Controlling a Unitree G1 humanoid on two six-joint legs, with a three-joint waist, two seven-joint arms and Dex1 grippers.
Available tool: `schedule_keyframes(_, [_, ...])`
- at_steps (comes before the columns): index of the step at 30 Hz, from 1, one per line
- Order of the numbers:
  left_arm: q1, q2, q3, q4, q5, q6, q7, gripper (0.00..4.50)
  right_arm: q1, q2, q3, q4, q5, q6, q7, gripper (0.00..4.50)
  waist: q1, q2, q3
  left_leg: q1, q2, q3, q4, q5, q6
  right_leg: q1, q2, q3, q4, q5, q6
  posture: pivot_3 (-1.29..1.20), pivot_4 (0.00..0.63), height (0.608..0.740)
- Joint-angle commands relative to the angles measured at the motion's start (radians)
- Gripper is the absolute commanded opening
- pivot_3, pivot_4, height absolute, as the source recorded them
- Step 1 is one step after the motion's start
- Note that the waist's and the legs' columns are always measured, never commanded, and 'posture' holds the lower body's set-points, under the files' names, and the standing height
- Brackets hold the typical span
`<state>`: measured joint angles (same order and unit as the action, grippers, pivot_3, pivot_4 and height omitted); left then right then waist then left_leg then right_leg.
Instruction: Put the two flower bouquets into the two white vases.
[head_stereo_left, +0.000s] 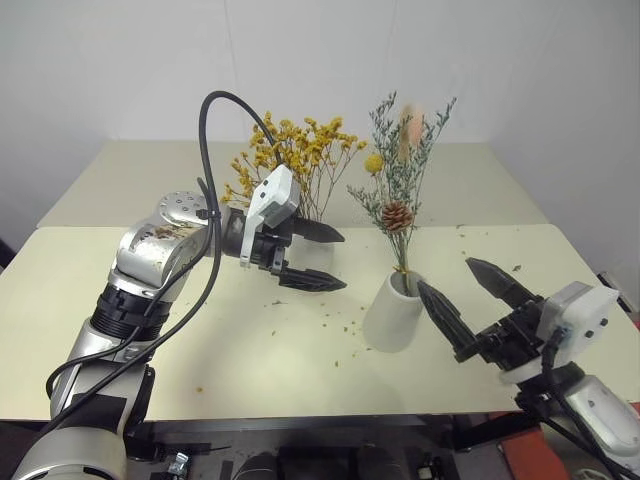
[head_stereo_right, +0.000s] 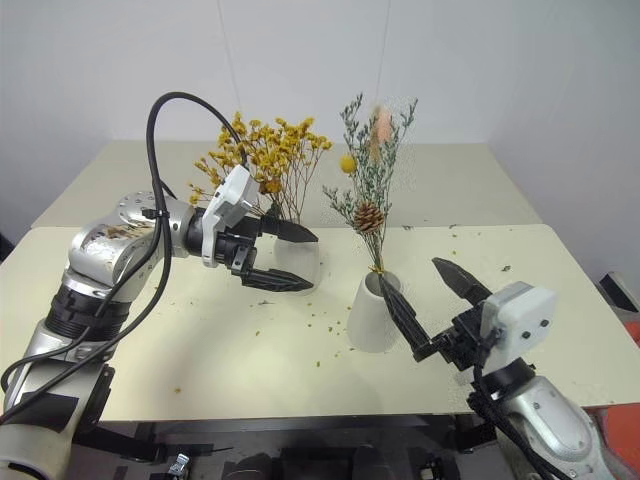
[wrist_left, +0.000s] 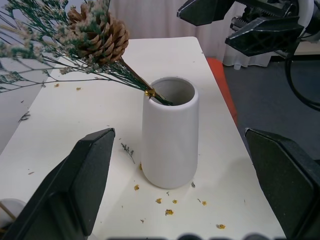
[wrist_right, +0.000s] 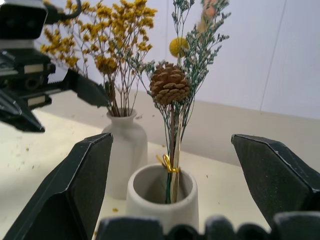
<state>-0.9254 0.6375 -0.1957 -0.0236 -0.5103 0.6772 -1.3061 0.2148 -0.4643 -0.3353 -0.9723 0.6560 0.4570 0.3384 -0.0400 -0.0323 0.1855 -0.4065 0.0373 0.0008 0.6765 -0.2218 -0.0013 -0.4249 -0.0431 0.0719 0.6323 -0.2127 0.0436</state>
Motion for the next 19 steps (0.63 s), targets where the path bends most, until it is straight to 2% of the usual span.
schedule_keyframes(1, [0.016,0.006,0.062,-0.021,-0.029,-0.014,0.003,4.50,0.025,-0.075,-0.103,-0.030,0.054,0.000,0.042,4.46,0.000,0.000,0.000,0.000,0.000,0.000,0.000,0.000,0.000,0.000,0.000,0.000,0.000,0.000,0.000,0.00,0.150,0.740])
schedule_keyframes(5, [0.078,0.054,0.136,-0.049,-0.063,-0.018,-0.018,4.50,0.084,-0.199,-0.269,0.028,0.102,0.022,0.135,4.46,-0.001,0.000,0.000,0.000,0.000,0.000,0.000,0.000,0.000,0.000,0.000,0.000,0.000,0.000,0.000,0.00,0.150,0.740])
schedule_keyframes(10, [0.155,0.124,0.212,-0.060,-0.086,-0.054,-0.053,4.50,0.123,-0.312,-0.398,0.119,0.097,0.025,0.237,4.46,0.001,0.000,0.000,0.001,0.000,0.000,0.000,0.000,0.000,0.001,0.000,0.000,-0.001,0.000,0.000,0.00,0.150,0.740])
schedule_keyframes(13, [0.186,0.155,0.256,-0.059,-0.099,-0.054,-0.053,4.50,0.118,-0.341,-0.437,0.160,0.111,0.027,0.274,4.46,0.004,-0.001,0.000,0.001,0.000,0.000,0.000,0.000,0.000,0.001,0.000,0.000,-0.001,-0.003,-0.005,0.00,0.150,0.740])
schedule_keyframes(19, [0.255,0.211,0.321,-0.071,-0.109,-0.060,-0.040,4.50,0.103,-0.390,-0.456,0.212,0.106,0.023,0.356,4.46,0.004,-0.001,0.000,0.001,0.000,0.001,0.000,0.000,0.000,0.001,0.000,0.000,-0.001,-0.003,-0.005,0.00,0.150,0.740])
